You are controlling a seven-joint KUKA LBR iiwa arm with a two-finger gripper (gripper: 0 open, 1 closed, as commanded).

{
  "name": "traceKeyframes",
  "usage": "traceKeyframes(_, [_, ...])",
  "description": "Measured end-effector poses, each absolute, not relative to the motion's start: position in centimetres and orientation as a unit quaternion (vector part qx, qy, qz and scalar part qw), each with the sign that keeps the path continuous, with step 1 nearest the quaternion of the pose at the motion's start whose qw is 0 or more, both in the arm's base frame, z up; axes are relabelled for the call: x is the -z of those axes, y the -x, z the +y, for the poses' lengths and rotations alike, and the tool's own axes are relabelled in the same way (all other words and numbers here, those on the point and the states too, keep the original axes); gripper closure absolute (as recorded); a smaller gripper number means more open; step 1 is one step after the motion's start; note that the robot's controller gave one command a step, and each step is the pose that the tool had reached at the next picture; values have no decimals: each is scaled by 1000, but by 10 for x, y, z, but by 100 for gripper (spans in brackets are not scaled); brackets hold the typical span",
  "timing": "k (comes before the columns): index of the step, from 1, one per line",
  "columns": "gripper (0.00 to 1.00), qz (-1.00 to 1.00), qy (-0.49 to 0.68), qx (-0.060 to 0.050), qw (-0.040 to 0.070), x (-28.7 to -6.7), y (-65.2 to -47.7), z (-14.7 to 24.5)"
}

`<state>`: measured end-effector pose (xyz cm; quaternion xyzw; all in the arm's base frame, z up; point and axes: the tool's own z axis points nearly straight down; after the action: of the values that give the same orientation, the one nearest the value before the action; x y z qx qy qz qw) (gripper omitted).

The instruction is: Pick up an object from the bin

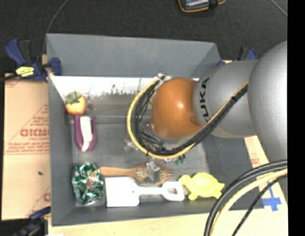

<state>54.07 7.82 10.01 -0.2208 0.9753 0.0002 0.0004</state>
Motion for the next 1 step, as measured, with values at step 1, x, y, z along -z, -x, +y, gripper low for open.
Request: traceKeyframes(1, [0,951,309,6,10,-70,-567,85])
